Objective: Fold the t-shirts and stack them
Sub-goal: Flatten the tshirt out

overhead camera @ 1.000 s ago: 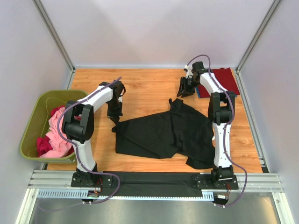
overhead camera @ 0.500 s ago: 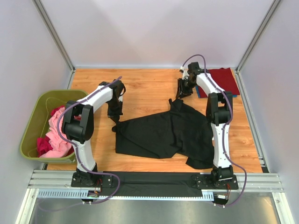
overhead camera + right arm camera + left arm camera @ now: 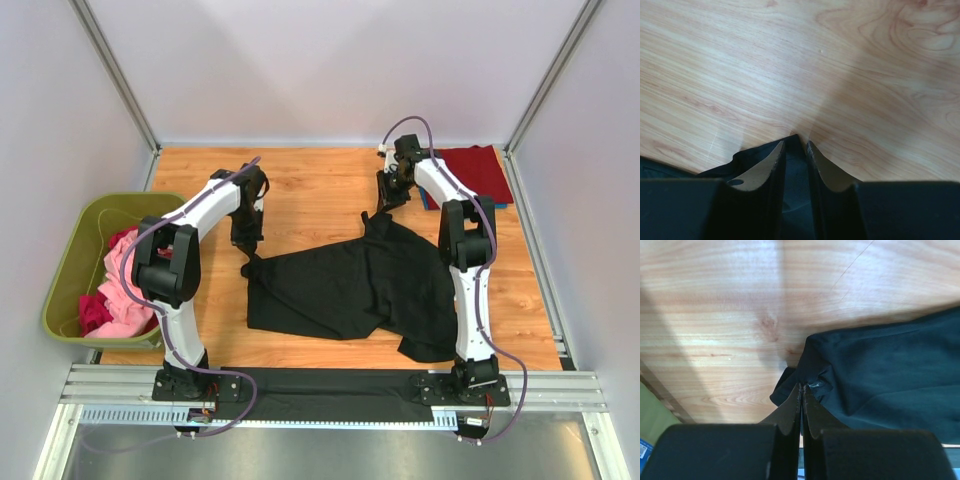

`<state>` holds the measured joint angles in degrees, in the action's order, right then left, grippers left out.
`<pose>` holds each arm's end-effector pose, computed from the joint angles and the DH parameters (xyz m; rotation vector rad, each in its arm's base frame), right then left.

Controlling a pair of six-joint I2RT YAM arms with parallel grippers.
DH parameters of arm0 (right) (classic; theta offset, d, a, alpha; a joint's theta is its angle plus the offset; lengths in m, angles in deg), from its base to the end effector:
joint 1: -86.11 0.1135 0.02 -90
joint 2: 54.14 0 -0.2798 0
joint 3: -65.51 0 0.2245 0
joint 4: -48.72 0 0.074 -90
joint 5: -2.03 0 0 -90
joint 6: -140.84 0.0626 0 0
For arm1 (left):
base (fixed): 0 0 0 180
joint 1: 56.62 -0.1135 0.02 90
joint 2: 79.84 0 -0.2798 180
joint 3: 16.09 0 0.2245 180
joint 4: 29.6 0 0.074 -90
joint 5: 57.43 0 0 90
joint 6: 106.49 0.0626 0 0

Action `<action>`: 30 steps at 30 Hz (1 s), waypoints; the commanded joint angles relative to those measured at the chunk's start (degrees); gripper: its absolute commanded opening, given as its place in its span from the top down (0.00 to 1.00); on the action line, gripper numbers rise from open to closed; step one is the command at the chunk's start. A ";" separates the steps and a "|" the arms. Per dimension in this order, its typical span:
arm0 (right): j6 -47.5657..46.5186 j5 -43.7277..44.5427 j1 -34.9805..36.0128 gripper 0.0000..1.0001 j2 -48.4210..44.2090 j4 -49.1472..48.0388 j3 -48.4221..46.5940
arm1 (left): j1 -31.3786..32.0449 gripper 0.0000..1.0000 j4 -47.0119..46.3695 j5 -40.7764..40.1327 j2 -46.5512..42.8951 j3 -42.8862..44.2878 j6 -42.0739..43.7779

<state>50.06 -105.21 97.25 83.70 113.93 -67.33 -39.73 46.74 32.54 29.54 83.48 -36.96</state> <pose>0.4834 0.1141 0.1559 -0.3630 2.7664 0.4650 0.3284 -0.0997 0.2029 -0.0962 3.0761 -0.0324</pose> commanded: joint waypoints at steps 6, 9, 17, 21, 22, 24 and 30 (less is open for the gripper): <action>-3.18 3.08 1.26 0.77 0.06 1.53 3.52 | 0.17 1.00 0.51 1.08 -1.54 3.29 0.69; -3.00 3.17 1.34 0.90 -0.12 0.47 4.22 | 0.08 1.00 0.60 1.00 -1.72 3.29 0.52; 0.42 12.19 1.35 1.00 -10.29 -1.11 3.34 | 0.08 1.00 3.93 -3.56 -5.40 11.44 0.08; 4.28 19.94 1.43 1.00 -23.73 -3.55 4.92 | 0.17 1.00 5.52 -8.14 -12.24 17.78 -1.15; 4.73 21.18 1.43 1.00 -30.20 -4.61 6.93 | 0.17 1.00 5.43 -8.32 -13.57 18.92 -1.50; 5.52 24.34 1.61 1.00 -36.21 -6.46 8.70 | 0.17 1.00 4.91 -9.19 -17.51 21.30 -1.94; 5.87 29.27 2.05 1.00 -57.83 -7.09 14.77 | 0.17 1.00 3.94 -5.28 -26.57 21.49 -2.99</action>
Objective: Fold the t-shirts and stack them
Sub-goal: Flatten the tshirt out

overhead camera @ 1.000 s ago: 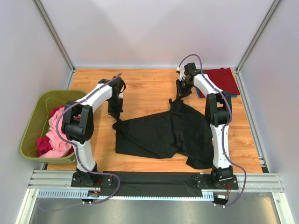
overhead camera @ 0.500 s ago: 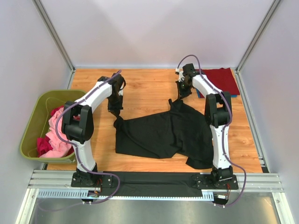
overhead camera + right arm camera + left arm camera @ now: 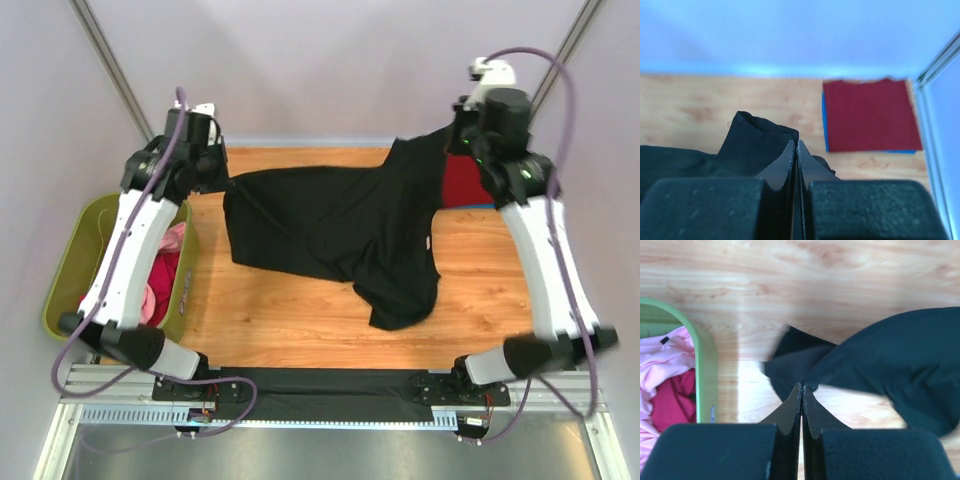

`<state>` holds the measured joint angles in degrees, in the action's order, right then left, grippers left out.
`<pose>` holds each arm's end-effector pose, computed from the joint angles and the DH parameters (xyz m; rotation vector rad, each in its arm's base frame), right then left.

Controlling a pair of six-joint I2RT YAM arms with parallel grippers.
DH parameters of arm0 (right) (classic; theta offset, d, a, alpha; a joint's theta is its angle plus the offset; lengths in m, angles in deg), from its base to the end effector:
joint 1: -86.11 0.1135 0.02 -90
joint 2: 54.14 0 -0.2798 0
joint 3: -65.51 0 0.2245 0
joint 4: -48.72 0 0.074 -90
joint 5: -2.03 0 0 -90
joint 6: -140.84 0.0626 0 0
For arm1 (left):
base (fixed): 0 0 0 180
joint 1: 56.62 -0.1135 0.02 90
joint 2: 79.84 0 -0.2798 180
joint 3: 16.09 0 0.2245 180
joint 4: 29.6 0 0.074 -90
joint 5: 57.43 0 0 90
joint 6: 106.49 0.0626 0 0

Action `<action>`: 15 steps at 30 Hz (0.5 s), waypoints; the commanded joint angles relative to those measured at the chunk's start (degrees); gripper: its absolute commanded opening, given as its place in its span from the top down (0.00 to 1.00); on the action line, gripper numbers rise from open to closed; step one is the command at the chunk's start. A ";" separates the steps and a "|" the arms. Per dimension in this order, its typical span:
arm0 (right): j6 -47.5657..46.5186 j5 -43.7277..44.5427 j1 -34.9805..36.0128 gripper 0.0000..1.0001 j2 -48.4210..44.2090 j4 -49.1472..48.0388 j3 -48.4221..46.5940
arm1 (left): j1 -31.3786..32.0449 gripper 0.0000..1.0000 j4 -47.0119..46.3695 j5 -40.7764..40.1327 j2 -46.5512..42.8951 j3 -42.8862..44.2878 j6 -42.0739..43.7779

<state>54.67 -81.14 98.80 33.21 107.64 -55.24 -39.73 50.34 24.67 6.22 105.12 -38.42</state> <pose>0.3112 0.0625 0.4579 -0.0799 2.0118 0.0635 0.2712 -0.0734 0.4261 -0.1707 2.3434 -0.1720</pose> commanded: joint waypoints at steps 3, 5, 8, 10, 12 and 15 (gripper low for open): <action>2.05 6.26 0.50 1.00 -17.54 -0.53 3.82 | 1.65 1.00 -0.81 8.59 -8.25 -0.77 -4.08; 4.15 5.74 0.50 1.00 -21.50 -0.62 4.09 | 6.02 1.00 -0.81 7.99 -11.34 0.54 -3.65; 7.75 4.08 0.41 1.00 -28.36 -0.18 3.30 | 11.31 1.00 2.95 2.73 -17.23 3.87 -3.47; 8.99 4.68 0.49 1.00 -32.14 2.18 1.20 | 11.94 1.00 4.98 2.54 -21.36 5.46 -3.55; 9.61 4.69 0.50 1.00 -34.34 4.91 -1.34 | 12.03 1.00 5.95 4.55 -25.05 6.96 -2.51; 9.18 1.70 0.41 1.00 -38.82 7.02 -3.72 | 12.03 1.00 6.75 9.81 -28.04 9.86 -1.80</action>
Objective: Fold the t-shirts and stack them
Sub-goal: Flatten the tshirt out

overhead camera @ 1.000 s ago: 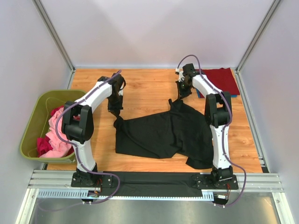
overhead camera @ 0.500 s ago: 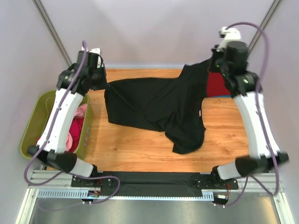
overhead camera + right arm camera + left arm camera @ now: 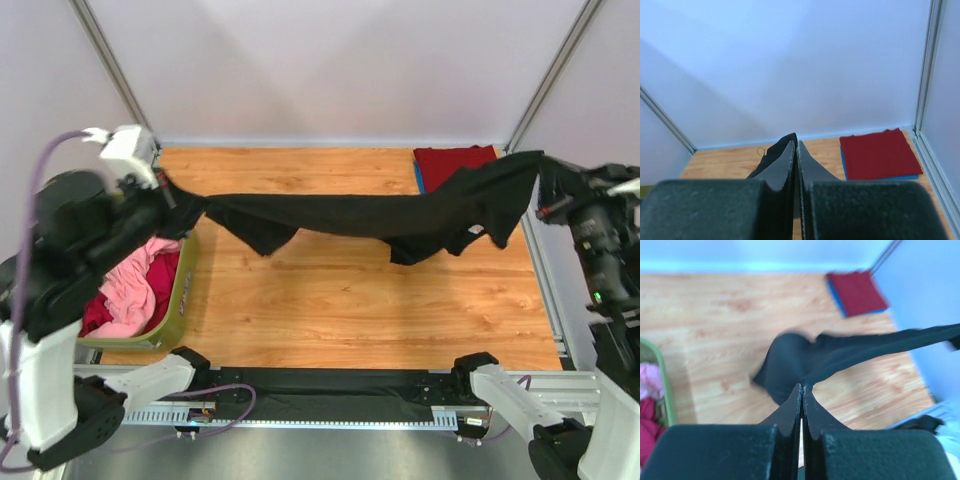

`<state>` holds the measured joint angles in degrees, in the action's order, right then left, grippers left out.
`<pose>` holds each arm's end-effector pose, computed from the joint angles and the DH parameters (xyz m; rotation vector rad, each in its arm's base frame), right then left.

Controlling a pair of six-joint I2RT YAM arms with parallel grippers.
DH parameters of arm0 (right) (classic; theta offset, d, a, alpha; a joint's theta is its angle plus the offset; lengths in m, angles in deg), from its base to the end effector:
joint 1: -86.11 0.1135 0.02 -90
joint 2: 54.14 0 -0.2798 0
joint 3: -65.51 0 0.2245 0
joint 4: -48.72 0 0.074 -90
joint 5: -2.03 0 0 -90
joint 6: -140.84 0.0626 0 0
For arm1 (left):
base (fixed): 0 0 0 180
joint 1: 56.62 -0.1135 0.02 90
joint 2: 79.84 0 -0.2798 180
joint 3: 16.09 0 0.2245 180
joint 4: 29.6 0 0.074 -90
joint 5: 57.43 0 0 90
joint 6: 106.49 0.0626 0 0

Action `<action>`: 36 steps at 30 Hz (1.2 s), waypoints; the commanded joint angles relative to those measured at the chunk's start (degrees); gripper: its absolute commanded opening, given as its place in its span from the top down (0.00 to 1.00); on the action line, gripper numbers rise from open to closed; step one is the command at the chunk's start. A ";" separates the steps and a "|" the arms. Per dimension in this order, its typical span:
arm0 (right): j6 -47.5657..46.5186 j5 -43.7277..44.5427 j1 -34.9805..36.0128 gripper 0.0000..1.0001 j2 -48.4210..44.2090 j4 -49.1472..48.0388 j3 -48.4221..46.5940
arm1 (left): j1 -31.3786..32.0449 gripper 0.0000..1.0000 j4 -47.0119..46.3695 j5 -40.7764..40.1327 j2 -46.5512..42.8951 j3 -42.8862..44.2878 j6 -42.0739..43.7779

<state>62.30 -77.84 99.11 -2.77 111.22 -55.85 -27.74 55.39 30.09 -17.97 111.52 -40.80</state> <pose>0.0576 0.0020 0.5607 0.1260 1.4404 0.2228 0.0970 -0.0504 0.5199 0.0478 1.9495 -0.5820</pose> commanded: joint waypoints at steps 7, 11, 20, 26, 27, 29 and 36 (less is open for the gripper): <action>-0.65 -2.93 0.19 1.00 -8.04 5.56 -9.27 | 0.03 1.00 -0.85 14.87 -5.79 7.58 3.83; -1.96 -2.22 0.19 1.00 -6.73 1.96 -11.12 | 0.03 1.00 -1.47 15.15 -4.74 7.59 6.56; -13.46 4.10 0.10 1.00 4.69 -14.91 1.17 | 2.05 1.00 -3.91 -3.90 5.18 5.84 11.92; -16.21 1.83 0.10 1.00 16.11 -32.03 14.97 | 1.01 1.00 -21.10 -10.62 10.81 -10.31 19.48; -16.21 1.39 0.01 1.00 18.04 -33.19 15.68 | -0.31 1.00 -22.46 -9.66 11.95 -12.51 19.31; -16.56 0.51 -0.34 1.00 24.35 -36.09 16.74 | -5.31 1.00 -26.57 -3.98 14.84 -18.75 16.68; -17.97 -5.64 -1.83 1.00 43.50 -46.29 17.10 | -14.73 1.00 -43.12 9.24 30.48 -27.93 17.10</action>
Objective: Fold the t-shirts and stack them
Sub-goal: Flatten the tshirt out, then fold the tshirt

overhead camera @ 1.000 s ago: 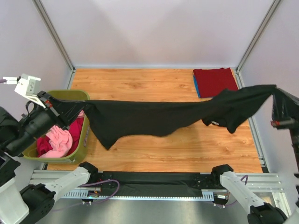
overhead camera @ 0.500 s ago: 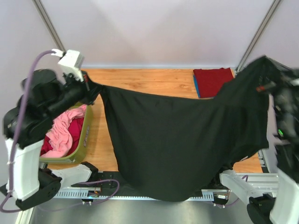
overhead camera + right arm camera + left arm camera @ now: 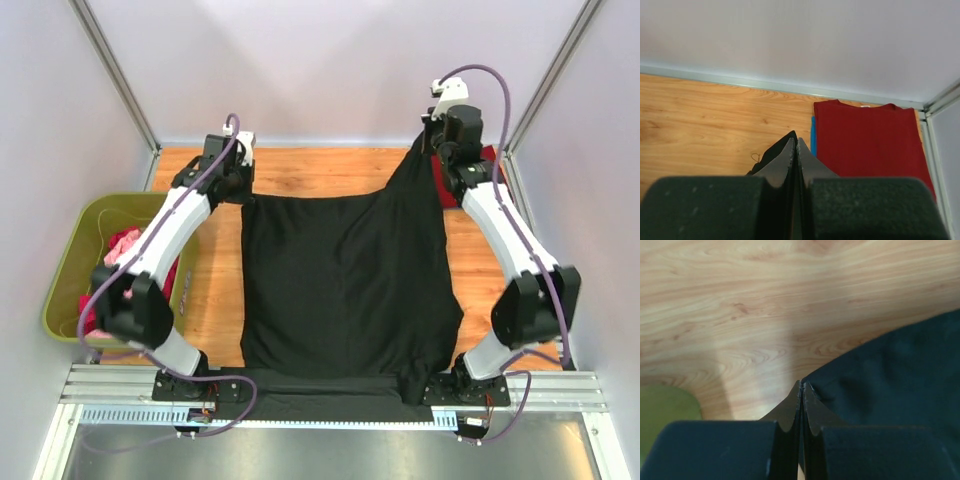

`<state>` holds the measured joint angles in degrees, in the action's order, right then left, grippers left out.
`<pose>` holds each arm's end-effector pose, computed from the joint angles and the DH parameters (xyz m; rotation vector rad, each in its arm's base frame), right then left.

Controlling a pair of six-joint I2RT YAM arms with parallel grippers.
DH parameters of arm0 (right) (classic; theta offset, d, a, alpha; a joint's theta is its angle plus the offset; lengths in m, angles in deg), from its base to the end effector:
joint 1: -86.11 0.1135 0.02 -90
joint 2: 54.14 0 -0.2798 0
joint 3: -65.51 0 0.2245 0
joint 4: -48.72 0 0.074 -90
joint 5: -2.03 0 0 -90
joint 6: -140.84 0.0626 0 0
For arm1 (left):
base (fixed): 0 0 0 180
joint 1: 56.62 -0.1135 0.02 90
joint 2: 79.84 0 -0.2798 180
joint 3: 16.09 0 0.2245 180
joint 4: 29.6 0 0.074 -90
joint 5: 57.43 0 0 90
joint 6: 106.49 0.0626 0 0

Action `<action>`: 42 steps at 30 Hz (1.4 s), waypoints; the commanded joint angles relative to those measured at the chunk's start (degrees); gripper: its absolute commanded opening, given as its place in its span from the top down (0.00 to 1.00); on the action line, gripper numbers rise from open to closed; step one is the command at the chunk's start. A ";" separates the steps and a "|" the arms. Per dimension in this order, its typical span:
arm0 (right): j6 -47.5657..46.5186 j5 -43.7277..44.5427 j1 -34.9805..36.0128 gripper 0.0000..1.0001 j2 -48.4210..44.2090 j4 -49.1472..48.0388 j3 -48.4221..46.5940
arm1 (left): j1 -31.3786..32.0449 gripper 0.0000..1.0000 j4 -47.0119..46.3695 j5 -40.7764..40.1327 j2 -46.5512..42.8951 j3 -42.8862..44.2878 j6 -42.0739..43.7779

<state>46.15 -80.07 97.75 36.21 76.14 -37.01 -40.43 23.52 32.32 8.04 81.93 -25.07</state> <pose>0.3665 0.0667 0.4048 -0.1645 1.8272 -0.0414 0.3175 -0.0919 0.3395 0.1525 2.3256 -0.2125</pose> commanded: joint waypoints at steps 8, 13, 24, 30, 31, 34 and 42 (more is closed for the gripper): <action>-3.14 -4.03 -2.58 1.00 16.79 -18.68 -3.59 | -7.21 1.00 -6.08 9.56 21.72 17.31 5.23; -1.90 -7.02 -5.04 1.00 20.21 -17.64 -7.37 | -9.42 1.00 -4.06 13.96 25.76 21.36 7.96; -1.90 -10.28 -5.84 1.00 16.80 -14.30 -2.46 | -9.86 1.00 0.24 8.70 28.40 23.91 15.87; -2.96 -9.05 -5.93 1.00 10.22 -12.10 3.70 | -9.86 1.00 2.36 8.25 26.56 21.72 18.51; -3.05 -8.61 -5.84 1.00 9.42 -9.23 4.05 | -9.94 1.00 2.80 8.25 25.95 21.46 18.60; -3.22 -5.99 -5.93 1.00 6.25 -6.05 6.60 | -9.68 1.00 3.25 8.08 24.19 18.65 19.56; 2.31 -3.60 -5.84 1.00 -1.30 4.85 12.22 | -7.49 1.00 3.60 6.67 20.41 10.21 23.17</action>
<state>45.56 -86.28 91.83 38.11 75.57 -26.47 -48.94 27.04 39.51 33.92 94.52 -5.02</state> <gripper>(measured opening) 0.006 0.006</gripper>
